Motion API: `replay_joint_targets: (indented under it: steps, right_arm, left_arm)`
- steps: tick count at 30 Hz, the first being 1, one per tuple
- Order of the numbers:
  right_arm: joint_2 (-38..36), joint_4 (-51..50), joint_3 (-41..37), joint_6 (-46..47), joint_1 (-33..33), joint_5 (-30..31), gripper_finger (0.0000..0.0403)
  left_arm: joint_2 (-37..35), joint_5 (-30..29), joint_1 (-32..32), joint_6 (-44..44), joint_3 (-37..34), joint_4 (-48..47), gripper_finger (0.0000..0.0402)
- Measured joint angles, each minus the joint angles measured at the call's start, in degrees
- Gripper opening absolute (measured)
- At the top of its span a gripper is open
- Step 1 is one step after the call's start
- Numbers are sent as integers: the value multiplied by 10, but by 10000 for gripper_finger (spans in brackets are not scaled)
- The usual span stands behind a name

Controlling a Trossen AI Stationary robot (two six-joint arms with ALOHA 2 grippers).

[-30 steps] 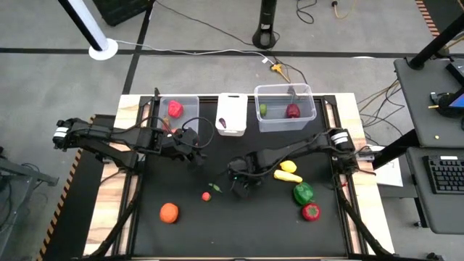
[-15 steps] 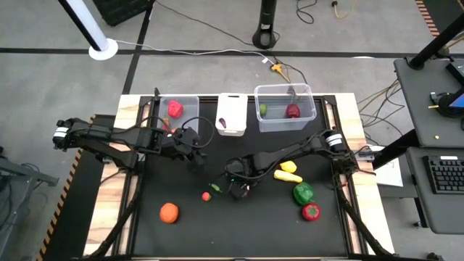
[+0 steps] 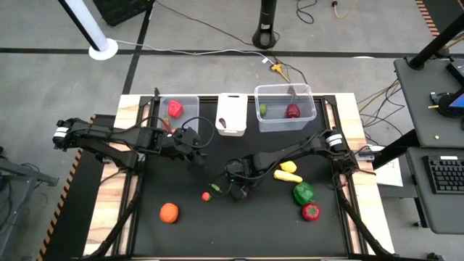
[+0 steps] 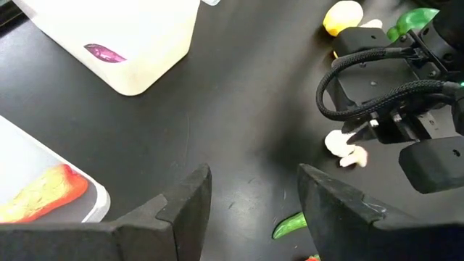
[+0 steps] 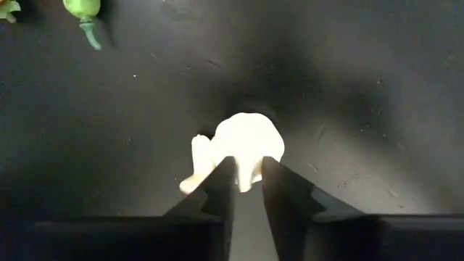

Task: Sort produce into baskets
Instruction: Put the white garlic into the white bin

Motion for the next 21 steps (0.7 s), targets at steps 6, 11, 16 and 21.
replay_joint_targets:
  steps: [6,11,16,21]
  right_arm:
    - [-4,1,0,-38,-3,2,15]
    - [-48,-3,10,-86,-40,6,14]
    - [-104,-3,43,-166,-113,31,13]
    - [-118,-10,100,-249,-212,41,13]
  left_arm:
    - [0,1,0,0,0,-3,186]
    - [-10,83,-12,-28,1,-36,186]
    - [-19,179,-72,-123,2,-90,186]
    - [-15,211,-143,-298,2,-135,186]
